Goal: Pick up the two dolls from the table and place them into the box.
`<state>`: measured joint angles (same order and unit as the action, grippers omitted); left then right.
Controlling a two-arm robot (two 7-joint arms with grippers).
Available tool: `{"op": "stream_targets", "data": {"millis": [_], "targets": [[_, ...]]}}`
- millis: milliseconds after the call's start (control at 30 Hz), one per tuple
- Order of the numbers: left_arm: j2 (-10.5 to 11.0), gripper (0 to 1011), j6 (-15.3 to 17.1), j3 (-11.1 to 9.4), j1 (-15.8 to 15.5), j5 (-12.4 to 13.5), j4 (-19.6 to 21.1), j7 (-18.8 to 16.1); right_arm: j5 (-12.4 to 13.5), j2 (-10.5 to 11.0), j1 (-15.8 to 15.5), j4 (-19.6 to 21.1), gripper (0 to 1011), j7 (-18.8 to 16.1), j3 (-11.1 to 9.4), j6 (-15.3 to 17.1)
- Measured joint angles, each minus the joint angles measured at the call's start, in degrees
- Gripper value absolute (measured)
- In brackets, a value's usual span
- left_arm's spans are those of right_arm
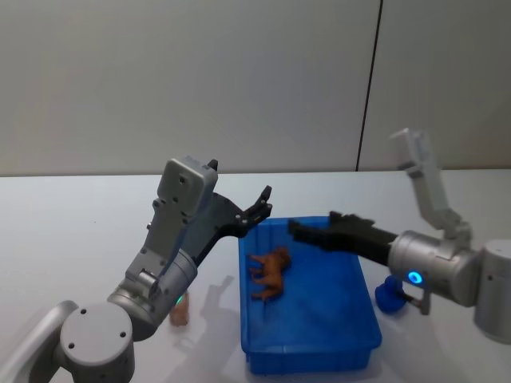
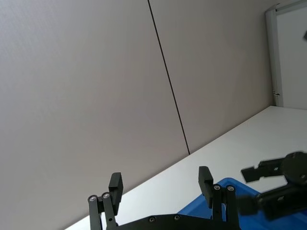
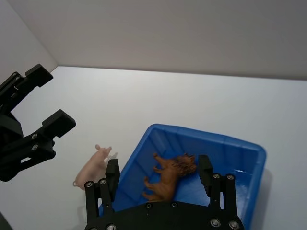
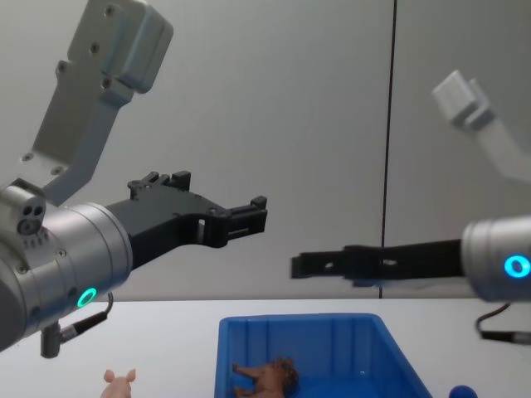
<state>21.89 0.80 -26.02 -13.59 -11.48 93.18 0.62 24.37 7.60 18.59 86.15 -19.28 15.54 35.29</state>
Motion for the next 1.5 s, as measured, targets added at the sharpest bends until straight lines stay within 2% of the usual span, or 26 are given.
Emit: {"op": "stream_targets", "data": {"millis": [200,333,467,700,867,1167,1333,1500], "targets": [[0.00,1001,0.00,0.00,0.00,0.00,0.00,0.00,-0.97,2.57,-1.94,3.31,1001,-0.04,-1.30,-2.37],[0.00,1001,0.00,0.00,0.00,0.00,0.00,0.00,-1.27,5.07,-4.55,6.84,1001,0.37,-2.52,-4.29],[0.00,1001,0.00,0.00,0.00,0.00,0.00,0.00,-1.39,8.17,-8.72,11.48,1001,1.80,-3.90,-6.07],[0.00,1001,0.00,0.00,0.00,0.00,0.00,0.00,-0.85,12.14,-14.36,17.44,1001,4.35,-5.76,-6.63],[0.00,1001,0.00,0.00,0.00,0.00,0.00,0.00,-0.03,14.42,-18.33,20.92,1001,6.67,-6.85,-5.75],[0.00,1001,0.00,0.00,0.00,0.00,0.00,0.00,1.41,16.59,-24.12,24.84,1001,11.75,-8.45,-4.38],[0.00,1001,0.00,0.00,0.00,0.00,0.00,0.00,1.92,16.92,-26.08,25.44,1001,14.16,-8.98,-4.19],[0.00,1001,0.00,0.00,0.00,0.00,0.00,0.00,1.94,16.81,-26.62,24.99,1001,15.30,-9.10,-4.05]]}}
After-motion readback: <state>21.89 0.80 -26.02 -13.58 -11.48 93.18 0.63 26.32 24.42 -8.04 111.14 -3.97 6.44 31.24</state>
